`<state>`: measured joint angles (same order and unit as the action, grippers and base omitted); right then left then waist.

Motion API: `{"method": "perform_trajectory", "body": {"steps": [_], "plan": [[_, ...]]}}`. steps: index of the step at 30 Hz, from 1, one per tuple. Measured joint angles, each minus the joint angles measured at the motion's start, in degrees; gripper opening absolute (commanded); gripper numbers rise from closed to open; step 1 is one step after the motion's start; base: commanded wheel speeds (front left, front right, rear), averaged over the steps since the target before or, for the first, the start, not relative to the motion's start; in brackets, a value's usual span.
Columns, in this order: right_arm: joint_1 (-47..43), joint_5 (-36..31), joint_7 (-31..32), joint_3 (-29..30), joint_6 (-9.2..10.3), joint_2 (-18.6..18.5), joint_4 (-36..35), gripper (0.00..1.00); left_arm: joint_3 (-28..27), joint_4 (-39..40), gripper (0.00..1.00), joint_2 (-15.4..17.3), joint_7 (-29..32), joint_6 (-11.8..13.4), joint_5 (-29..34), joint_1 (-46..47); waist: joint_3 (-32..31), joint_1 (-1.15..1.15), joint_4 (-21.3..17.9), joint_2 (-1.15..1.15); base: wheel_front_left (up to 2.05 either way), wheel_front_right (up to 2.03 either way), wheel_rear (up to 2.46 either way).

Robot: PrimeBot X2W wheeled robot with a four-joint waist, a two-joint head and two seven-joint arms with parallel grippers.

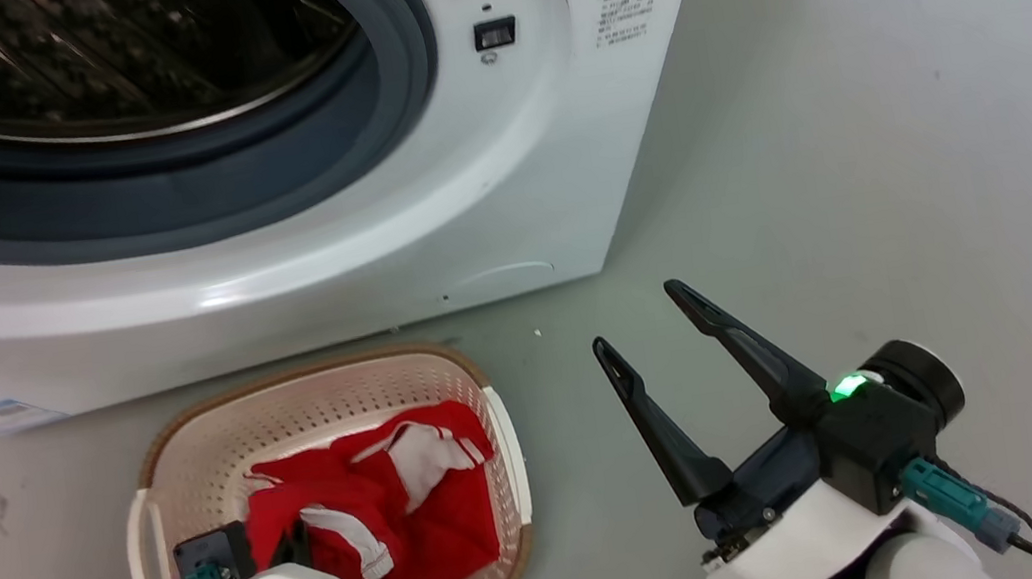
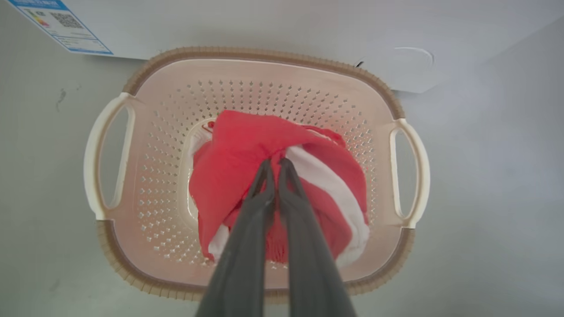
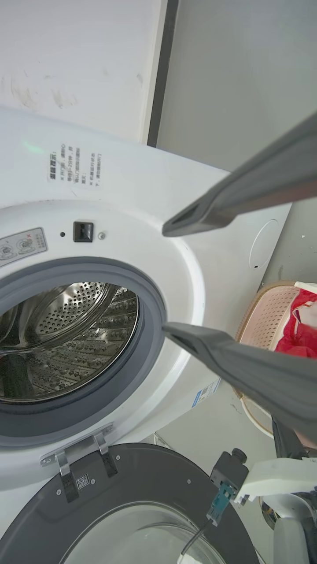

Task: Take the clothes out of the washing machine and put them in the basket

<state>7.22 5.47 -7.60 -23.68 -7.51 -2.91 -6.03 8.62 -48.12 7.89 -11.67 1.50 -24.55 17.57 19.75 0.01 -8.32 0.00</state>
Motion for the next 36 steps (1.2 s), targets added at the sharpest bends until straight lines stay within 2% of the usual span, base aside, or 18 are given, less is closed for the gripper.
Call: {"method": "perform_trajectory", "body": {"steps": [11,24,25,27,28,29,36], "plan": [[5.38,0.25,-2.48,-2.58,0.00,-0.01,0.73,1.00,-2.46,-16.45,0.00,1.76,-2.04,-1.13,-2.47,9.15,9.99,0.00,-3.08,0.00,0.00,0.00,0.00],[8.90,0.73,-4.47,-3.18,0.00,-0.01,2.09,1.00,-2.13,-23.84,0.00,4.25,-2.69,-1.02,-2.43,15.41,18.65,0.00,-5.89,0.00,0.00,0.00,0.00],[9.10,0.88,-4.48,-3.18,0.00,-0.01,2.23,1.00,-2.13,-24.06,0.08,4.16,-2.47,-1.36,-2.54,15.64,18.82,0.00,-6.04,0.00,0.00,0.00,0.00],[9.21,1.05,-4.58,-3.10,0.00,-0.01,2.67,1.00,-1.99,-24.49,0.77,3.90,-0.75,-1.85,-2.91,15.85,18.82,0.00,-6.08,0.00,0.00,0.00,0.00],[9.20,1.09,-4.69,-3.07,0.00,-0.02,3.05,1.00,-1.97,-24.72,0.77,3.80,-0.58,-1.88,-2.93,15.83,18.59,0.00,-6.05,0.00,0.00,0.00,0.00],[9.20,1.15,-4.86,-3.09,0.00,-0.02,3.32,1.00,-1.91,-24.86,1.00,3.76,-0.38,-1.96,-2.98,15.81,18.28,-0.01,-6.01,0.00,0.00,0.00,0.00],[8.59,2.05,-5.44,-2.69,0.00,-0.01,5.03,1.00,-2.05,-25.38,1.00,2.85,-0.90,-2.00,-3.98,13.36,13.83,-0.01,-5.67,0.00,0.00,0.00,0.00]]}}
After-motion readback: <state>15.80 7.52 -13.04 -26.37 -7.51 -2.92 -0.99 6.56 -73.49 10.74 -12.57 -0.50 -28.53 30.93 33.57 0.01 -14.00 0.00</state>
